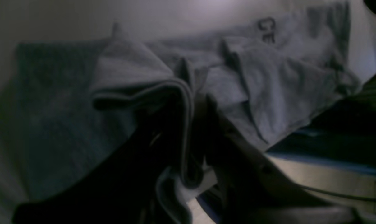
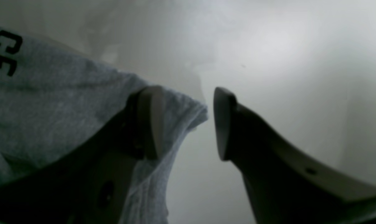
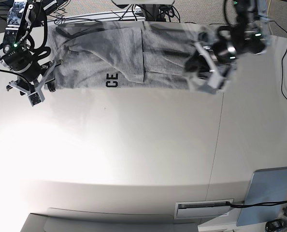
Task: Fold the T-shirt properly
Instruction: 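Fold the hem end with the left gripper toward the right gripper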
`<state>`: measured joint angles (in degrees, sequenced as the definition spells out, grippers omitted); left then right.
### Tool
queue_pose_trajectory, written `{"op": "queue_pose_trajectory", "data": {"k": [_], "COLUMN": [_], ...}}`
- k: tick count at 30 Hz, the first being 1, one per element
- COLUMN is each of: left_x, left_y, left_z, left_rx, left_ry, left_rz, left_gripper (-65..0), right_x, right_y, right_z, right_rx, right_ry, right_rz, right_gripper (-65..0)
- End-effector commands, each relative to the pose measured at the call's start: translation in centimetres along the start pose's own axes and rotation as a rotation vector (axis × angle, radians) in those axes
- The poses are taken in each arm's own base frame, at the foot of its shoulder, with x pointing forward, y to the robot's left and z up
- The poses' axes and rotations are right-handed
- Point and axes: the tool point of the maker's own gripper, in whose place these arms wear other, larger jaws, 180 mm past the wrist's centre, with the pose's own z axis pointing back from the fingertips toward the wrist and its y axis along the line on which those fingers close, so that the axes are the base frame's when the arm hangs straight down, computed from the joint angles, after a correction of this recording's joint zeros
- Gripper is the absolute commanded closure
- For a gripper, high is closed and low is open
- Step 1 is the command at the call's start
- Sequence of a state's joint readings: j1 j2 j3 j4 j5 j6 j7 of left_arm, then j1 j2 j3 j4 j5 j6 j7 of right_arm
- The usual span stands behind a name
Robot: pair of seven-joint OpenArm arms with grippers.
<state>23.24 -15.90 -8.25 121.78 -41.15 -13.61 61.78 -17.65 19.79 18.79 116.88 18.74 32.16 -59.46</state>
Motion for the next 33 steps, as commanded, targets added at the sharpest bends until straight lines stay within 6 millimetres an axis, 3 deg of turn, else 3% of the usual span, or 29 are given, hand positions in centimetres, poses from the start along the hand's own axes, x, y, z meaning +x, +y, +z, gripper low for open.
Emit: {"op": "queue_pose_trajectory", "data": {"k": [1,7,11,19,28,32,33], "left_x": [1.2,-0.5,-1.0,2.2,2.4,2.5,2.6], "left_y": [-0.9,-4.8,-6.3,-6.9,-7.2,-8.4,-8.8], "left_z": [-0.2,-2.8,-4.1,-4.9,-4.9,-4.7,-4.6], "left_rx": [-0.015,-0.1,-0.136,-0.137,-0.152,-0.219,-0.239], "left_ry": [-0.041,0.039,0.058,-0.021,-0.028,-0.041,-0.053], "left_rz": [-0.019,-0.103,-0.111,-0.119,-0.114,-0.138,-0.143], "left_gripper": [0.0,0.0,0.0,0.0,0.0,0.0,-2.7], "right_x": [1.0,1.0,1.0,1.0,1.0,1.0,1.0], "right_y": [-0.7,-0.6,-0.6,-0.7,-0.6,-0.6,-0.6], "right_z": [0.4,0.4,0.4,0.4,0.4,0.4,0.4], "right_rx": [-0.017,-0.017,-0.017,-0.018,-0.017,-0.017,-0.017], "right_ry": [-0.038,-0.038,-0.038,-0.036,-0.038,-0.038,-0.038], "right_rz": [0.012,0.012,0.012,0.012,0.012,0.012,0.012], "right_gripper": [-26.1,-26.2,-26.1,-26.1,-26.1,-26.1,-26.1]}}
